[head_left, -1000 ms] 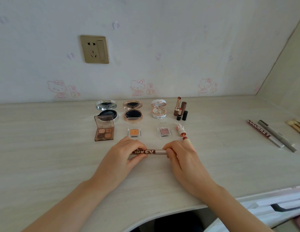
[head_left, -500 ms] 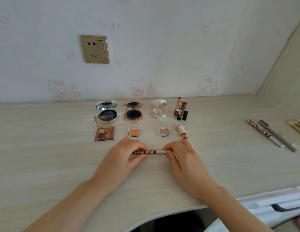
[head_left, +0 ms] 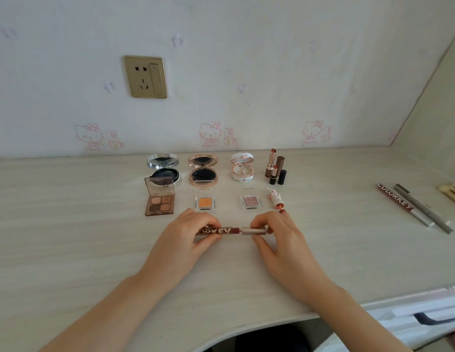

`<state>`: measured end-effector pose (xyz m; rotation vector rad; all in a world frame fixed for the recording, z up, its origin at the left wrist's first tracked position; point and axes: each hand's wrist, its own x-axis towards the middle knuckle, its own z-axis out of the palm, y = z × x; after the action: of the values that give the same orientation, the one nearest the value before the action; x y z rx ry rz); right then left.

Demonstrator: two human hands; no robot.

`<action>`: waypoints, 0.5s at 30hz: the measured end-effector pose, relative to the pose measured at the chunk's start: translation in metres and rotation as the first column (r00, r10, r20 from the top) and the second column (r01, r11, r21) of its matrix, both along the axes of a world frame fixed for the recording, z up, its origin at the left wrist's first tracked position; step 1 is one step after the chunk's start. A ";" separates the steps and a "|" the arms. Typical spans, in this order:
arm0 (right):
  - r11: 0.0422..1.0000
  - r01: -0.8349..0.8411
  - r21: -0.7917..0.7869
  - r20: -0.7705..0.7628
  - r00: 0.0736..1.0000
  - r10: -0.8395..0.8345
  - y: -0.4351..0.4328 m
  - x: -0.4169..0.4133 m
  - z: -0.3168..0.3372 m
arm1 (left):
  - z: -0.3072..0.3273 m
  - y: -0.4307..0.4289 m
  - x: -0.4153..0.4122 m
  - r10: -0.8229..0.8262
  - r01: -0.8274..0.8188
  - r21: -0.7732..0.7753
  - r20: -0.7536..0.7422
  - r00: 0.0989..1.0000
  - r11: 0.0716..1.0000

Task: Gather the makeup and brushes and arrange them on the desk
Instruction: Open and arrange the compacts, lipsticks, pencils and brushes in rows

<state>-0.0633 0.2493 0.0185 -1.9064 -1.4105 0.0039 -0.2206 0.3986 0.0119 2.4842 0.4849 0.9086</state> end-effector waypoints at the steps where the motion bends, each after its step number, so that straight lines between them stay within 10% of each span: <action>1: 1.000 -0.001 0.015 -0.009 1.000 0.001 -0.001 0.001 0.000 | 0.000 0.000 -0.001 0.003 -0.003 -0.010 0.002 1.000 1.000; 15: 0.986 0.103 0.128 -0.210 0.975 -0.074 -0.003 -0.002 0.010 | 0.005 -0.004 -0.001 0.009 -0.006 -0.084 0.030 1.000 0.996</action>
<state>-0.0652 0.2460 0.0282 -1.7975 -1.1575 0.0563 -0.2217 0.3942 0.0166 2.3908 0.5121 0.9087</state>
